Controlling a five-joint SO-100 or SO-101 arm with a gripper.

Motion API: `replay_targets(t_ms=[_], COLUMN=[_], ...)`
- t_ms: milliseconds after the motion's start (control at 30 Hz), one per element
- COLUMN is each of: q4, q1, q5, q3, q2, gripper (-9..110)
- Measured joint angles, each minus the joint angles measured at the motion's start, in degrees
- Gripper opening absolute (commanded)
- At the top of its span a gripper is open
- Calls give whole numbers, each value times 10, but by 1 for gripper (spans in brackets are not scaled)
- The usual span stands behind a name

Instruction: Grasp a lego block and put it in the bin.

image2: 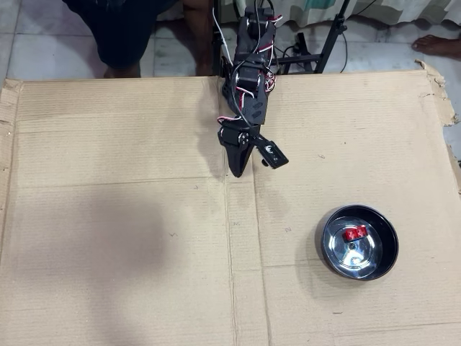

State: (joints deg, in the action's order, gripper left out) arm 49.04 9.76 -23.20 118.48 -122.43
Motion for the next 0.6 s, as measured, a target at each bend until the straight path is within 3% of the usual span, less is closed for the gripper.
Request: replay_targets(t_ms=[367,600], q4=[-278,-322], q1=[-102,-126], q5=[12,12], q3=[289,382], q2=[-171,-247], gripper=[0,0])
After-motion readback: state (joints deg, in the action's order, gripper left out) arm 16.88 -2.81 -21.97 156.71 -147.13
